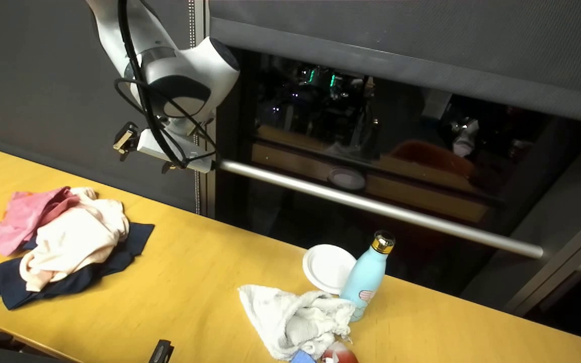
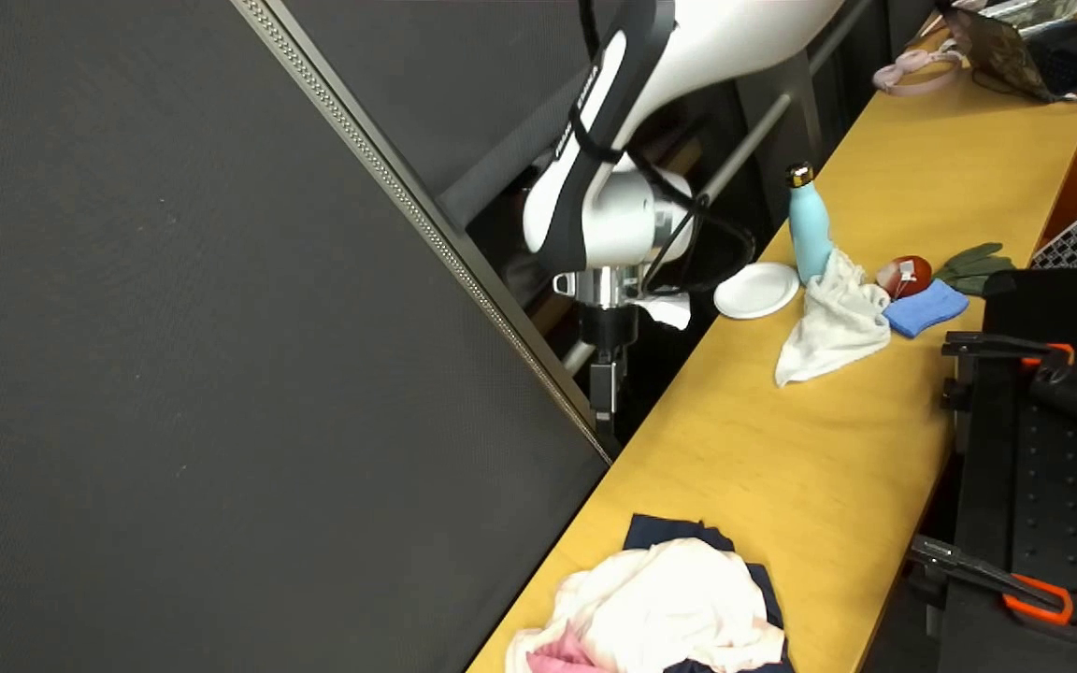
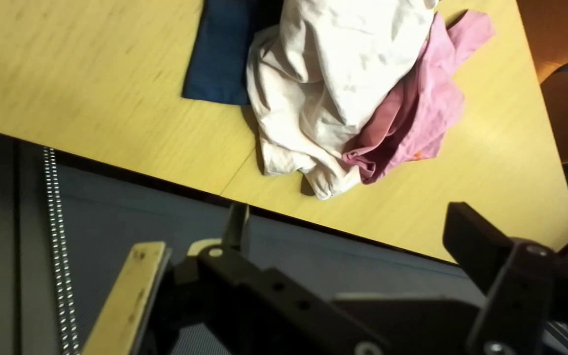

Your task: Remove the cream colored shirt from the pile

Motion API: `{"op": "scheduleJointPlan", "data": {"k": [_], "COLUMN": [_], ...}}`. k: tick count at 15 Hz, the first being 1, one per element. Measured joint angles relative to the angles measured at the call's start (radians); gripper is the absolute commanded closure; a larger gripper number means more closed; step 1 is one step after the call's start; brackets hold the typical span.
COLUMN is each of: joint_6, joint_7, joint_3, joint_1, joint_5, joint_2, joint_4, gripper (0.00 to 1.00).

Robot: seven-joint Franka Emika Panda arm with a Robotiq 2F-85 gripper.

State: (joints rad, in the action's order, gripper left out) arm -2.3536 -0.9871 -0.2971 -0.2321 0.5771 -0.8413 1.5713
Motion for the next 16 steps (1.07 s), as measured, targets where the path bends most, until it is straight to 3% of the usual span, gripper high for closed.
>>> {"op": "scheduleJointPlan", "data": {"k": [5,16], "joint_6": [0.125,0.483], "joint_7": [0.031,0.323], "joint_3": [-0.023,-0.016], "joint_1": [0.071,0.129], "joint_5": [-0.009,-0.12], "joint_2": [-0.229,-0.586], "joint_4": [-0.258,-0.687], "gripper": [0.0,0.0]}}
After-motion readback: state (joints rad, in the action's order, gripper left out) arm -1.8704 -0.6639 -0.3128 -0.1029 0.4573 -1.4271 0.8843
